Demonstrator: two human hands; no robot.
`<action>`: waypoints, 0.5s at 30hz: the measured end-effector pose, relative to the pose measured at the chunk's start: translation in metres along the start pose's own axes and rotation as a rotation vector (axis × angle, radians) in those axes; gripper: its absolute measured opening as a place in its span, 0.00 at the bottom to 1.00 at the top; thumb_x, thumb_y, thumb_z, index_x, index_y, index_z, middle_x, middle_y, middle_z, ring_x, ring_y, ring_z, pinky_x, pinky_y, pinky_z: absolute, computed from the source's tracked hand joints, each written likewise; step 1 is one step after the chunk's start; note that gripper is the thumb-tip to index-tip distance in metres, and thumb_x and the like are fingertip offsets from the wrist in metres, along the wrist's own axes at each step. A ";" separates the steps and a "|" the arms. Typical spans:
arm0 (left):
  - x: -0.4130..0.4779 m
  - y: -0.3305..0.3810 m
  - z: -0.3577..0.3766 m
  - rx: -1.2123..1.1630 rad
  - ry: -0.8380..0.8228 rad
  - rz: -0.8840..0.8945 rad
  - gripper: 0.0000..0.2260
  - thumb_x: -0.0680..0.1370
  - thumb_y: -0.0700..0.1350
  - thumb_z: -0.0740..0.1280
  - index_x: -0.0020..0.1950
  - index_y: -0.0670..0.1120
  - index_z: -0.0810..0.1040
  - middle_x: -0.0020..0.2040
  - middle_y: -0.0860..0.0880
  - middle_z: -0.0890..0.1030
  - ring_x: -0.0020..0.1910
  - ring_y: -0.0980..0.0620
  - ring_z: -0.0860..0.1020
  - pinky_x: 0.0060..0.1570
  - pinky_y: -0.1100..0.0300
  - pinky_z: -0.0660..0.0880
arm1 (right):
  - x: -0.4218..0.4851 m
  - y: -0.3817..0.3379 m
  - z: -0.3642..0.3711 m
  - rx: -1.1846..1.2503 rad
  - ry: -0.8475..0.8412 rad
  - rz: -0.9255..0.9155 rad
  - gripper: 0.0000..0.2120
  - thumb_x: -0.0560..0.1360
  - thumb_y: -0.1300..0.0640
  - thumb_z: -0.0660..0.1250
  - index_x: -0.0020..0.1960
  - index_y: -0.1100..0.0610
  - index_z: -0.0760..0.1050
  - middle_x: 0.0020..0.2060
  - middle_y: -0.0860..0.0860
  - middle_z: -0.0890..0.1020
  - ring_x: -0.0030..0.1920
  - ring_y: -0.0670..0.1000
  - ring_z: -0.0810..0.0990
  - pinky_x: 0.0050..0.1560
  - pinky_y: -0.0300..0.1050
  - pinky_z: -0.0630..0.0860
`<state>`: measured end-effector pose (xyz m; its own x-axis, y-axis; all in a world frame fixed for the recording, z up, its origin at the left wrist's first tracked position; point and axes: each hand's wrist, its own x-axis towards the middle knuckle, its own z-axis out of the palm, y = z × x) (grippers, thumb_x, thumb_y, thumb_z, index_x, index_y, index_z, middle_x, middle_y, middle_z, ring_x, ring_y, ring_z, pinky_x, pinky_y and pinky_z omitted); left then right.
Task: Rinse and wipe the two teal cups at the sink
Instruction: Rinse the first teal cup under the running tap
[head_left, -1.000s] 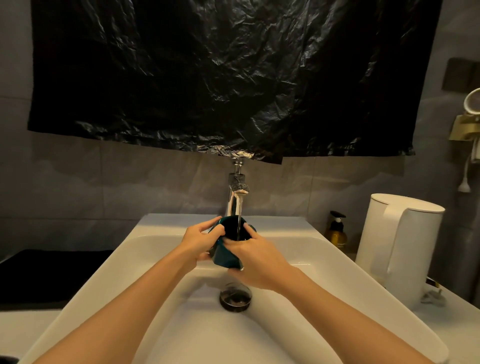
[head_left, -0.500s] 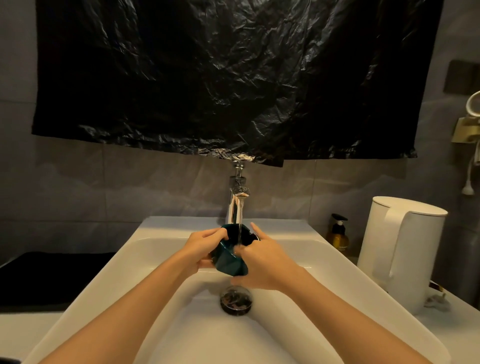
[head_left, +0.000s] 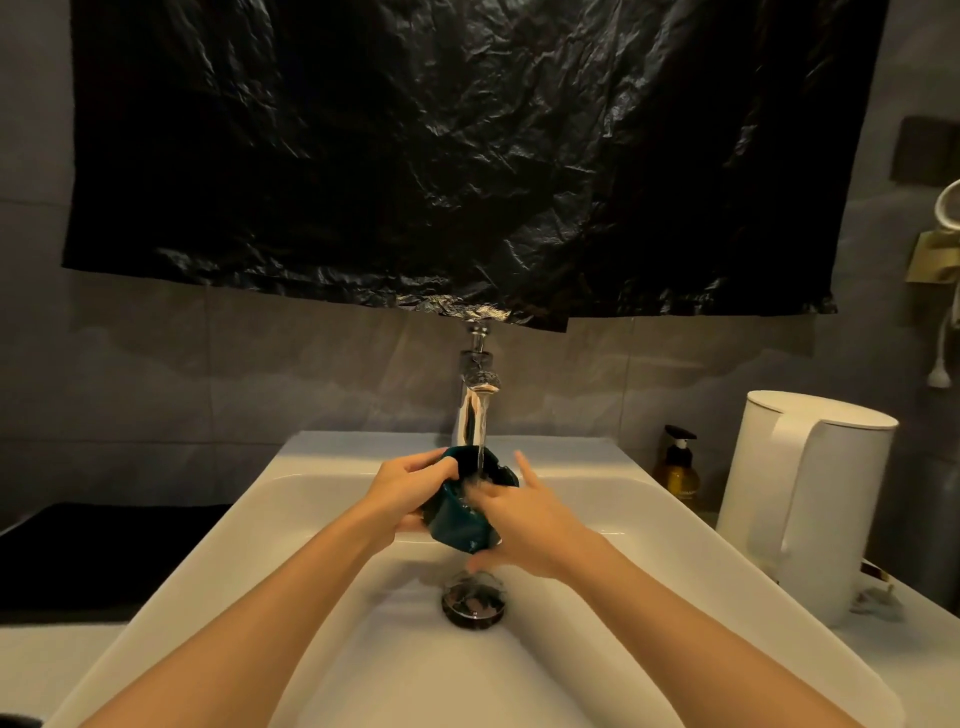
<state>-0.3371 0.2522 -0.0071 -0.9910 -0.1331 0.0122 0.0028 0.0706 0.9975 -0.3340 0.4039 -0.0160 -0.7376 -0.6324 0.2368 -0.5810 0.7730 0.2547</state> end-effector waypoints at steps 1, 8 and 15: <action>0.001 -0.001 0.001 0.006 0.013 0.000 0.11 0.76 0.44 0.67 0.59 0.50 0.80 0.54 0.45 0.79 0.55 0.44 0.77 0.46 0.53 0.80 | 0.000 -0.001 0.001 -0.034 -0.003 0.004 0.31 0.76 0.47 0.66 0.74 0.56 0.62 0.68 0.54 0.73 0.70 0.56 0.68 0.75 0.53 0.49; 0.009 -0.005 -0.002 0.008 0.035 0.020 0.14 0.76 0.44 0.67 0.61 0.51 0.78 0.56 0.46 0.79 0.54 0.45 0.76 0.46 0.54 0.79 | 0.002 -0.003 0.003 0.048 -0.034 0.030 0.33 0.77 0.49 0.66 0.76 0.55 0.56 0.72 0.52 0.67 0.73 0.56 0.63 0.75 0.54 0.45; 0.020 -0.012 -0.007 0.062 0.094 0.045 0.15 0.76 0.46 0.68 0.62 0.55 0.78 0.61 0.46 0.78 0.58 0.43 0.76 0.53 0.47 0.79 | -0.003 -0.009 0.005 0.533 0.045 0.069 0.12 0.74 0.66 0.66 0.57 0.63 0.78 0.54 0.58 0.82 0.54 0.58 0.79 0.54 0.51 0.78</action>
<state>-0.3559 0.2421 -0.0182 -0.9732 -0.2202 0.0662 0.0357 0.1394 0.9896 -0.3282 0.3988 -0.0240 -0.7716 -0.5717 0.2790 -0.6344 0.7238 -0.2715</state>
